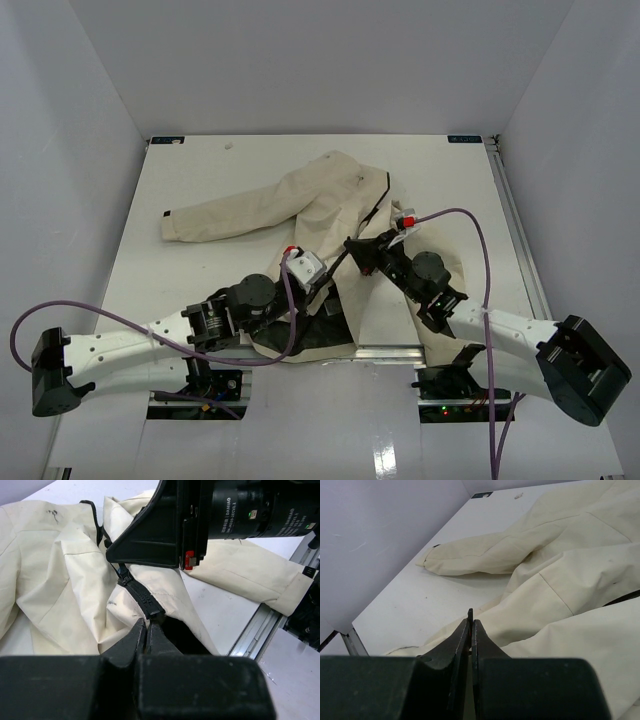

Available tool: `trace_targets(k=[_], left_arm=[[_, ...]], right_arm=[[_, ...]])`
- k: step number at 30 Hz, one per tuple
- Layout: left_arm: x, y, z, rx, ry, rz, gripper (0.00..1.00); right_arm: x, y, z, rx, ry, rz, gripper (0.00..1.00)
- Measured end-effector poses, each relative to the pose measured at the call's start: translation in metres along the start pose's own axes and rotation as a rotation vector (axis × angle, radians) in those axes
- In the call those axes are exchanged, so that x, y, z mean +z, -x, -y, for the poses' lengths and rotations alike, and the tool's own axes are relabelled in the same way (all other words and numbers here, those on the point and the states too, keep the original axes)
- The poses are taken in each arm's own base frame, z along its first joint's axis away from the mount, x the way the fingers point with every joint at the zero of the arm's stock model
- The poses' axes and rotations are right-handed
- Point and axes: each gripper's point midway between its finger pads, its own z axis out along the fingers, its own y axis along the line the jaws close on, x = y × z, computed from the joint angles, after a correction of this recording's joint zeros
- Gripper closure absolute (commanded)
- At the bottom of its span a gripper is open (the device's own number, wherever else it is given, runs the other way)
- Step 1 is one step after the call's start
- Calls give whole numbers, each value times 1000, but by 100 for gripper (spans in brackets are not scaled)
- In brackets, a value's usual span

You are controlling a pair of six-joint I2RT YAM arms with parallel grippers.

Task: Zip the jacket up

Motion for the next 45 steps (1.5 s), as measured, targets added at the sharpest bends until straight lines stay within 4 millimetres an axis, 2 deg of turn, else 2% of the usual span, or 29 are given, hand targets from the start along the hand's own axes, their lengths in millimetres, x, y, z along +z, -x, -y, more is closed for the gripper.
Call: trace_targets(k=[7, 19, 24, 32, 36, 41, 45], left_arm=[[-6, 3, -2, -7, 1, 19, 100], [-15, 16, -4, -69, 7, 65, 100], [-24, 23, -7, -132, 12, 90, 100], [-35, 12, 1, -234, -21, 36, 100], [-39, 7, 1, -277, -15, 16, 100], [-48, 1, -5, -344, 19, 2, 100], [-53, -10, -19, -402, 111, -15, 100]], right_arm=[[6, 5, 11, 5, -26, 11, 92], [50, 63, 39, -119, -76, 75, 92], [70, 64, 62, -149, -118, 54, 92], [81, 61, 93, -195, -195, 14, 92], [93, 78, 124, -214, -271, 0, 92], [88, 96, 163, -221, -369, -31, 92], [90, 117, 176, -242, -405, -45, 92]])
